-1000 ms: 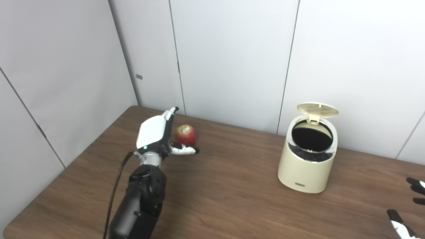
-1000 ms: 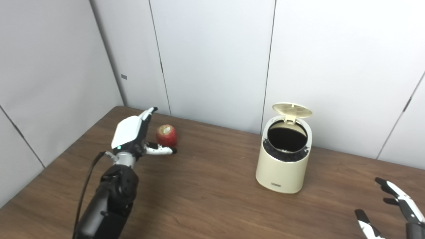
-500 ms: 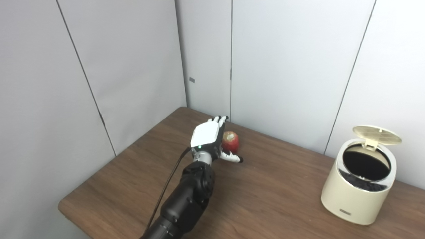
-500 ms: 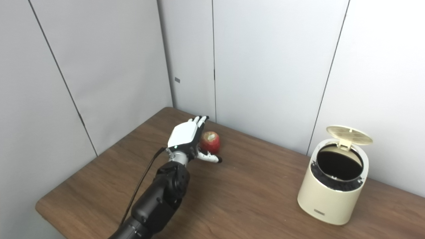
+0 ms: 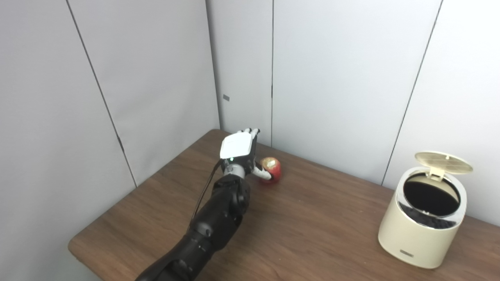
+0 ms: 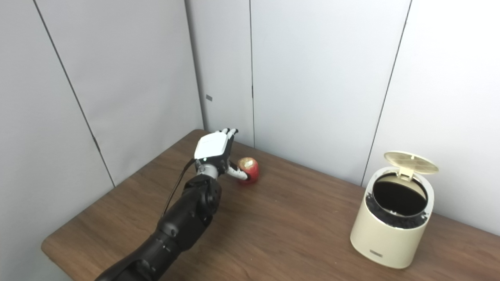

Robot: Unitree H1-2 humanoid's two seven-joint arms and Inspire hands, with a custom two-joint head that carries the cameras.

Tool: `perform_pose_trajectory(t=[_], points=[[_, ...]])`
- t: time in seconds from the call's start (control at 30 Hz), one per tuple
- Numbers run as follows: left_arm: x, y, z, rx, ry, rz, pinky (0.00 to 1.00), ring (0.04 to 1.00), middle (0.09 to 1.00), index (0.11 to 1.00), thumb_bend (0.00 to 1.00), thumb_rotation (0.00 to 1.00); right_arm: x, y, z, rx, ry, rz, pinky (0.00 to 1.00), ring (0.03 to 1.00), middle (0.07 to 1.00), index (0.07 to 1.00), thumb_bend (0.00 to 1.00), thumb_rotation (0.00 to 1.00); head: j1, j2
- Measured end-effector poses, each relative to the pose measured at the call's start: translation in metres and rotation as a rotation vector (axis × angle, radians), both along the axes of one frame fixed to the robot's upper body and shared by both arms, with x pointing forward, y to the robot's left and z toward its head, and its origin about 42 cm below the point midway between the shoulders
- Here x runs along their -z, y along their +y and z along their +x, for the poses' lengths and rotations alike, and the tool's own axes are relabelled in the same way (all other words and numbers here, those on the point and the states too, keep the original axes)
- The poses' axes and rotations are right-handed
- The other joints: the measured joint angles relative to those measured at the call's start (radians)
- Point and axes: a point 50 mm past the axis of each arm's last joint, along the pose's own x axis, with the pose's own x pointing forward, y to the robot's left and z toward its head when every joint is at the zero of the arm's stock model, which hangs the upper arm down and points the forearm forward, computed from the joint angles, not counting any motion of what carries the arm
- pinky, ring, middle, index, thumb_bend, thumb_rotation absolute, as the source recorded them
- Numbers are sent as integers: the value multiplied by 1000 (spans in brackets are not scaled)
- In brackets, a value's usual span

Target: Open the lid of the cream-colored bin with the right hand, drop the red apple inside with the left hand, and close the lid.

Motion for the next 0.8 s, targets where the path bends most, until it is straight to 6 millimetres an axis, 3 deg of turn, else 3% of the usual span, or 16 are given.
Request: perform_pose_trajectory(t=[0.1, 0.2, 0.27, 0.4, 0.47, 0.53, 0.67, 0.8], points=[[5, -1, 6, 16, 142, 82, 449, 560, 637, 727, 1000, 277, 0, 0, 0, -1, -1, 1, 642, 777, 810, 798, 335, 851, -14, 2], [-1, -3, 18, 33, 318, 187, 224, 303, 418, 793, 1000, 327, 0, 0, -1, 0, 0, 1, 639, 778, 810, 796, 335, 849, -20, 2], [-11, 1, 24, 42, 396, 238, 167, 235, 355, 824, 1000, 318, 0, 1, -1, -4, -1, 3, 627, 773, 808, 794, 345, 854, -26, 5], [-19, -6, 26, 79, 452, 260, 154, 232, 350, 770, 1000, 296, -1, 2, -2, -3, -5, 9, 611, 769, 806, 791, 372, 873, -35, 8], [-19, -9, 25, 99, 452, 243, 205, 300, 409, 734, 1000, 288, -1, 2, -2, -3, -5, 8, 619, 772, 807, 792, 388, 888, -44, 9], [-19, -9, 24, 115, 450, 207, 215, 314, 428, 757, 1000, 266, 0, 3, -2, -2, -5, 8, 622, 773, 808, 795, 402, 906, -48, 12], [-18, -8, 24, 124, 452, 155, 324, 454, 576, 771, 1000, 275, 0, 2, -2, 3, -6, 7, 605, 771, 810, 799, 423, 932, -60, 12], [-17, -6, 24, 126, 444, 122, 262, 362, 481, 759, 1000, 269, 0, 3, -3, 10, -9, 3, 586, 761, 808, 796, 445, 946, -67, 14]])
